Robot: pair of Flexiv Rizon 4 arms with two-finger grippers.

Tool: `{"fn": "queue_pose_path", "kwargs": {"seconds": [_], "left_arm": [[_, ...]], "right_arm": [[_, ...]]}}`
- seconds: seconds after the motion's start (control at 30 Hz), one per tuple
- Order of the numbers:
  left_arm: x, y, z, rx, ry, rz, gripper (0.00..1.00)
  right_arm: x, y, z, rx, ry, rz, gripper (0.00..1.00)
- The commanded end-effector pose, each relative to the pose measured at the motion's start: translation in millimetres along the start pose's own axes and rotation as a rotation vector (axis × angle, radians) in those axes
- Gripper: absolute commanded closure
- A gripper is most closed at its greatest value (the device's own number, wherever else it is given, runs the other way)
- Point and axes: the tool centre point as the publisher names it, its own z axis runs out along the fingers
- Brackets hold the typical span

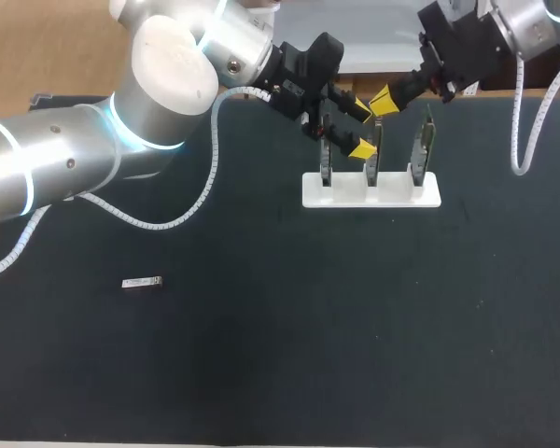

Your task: Pick up the optical module with the left hand, and insert it into the network port with the right hand.

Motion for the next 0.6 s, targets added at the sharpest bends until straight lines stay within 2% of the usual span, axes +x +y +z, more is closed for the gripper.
{"fn": "queue_pose_path", "kwargs": {"seconds": [0.03, 0.6], "left_arm": [[-0.9, 2.2, 0.1, 0.005, 0.005, -0.001, 0.0], [-0.9, 2.2, 0.1, 0.005, 0.005, -0.001, 0.0]], "right_arm": [[3.7, -1.6, 1.9, -0.004, -0.003, 0.004, 1.0], [7.7, -2.1, 5.7, -0.014, -0.001, 0.014, 1.0]]}}
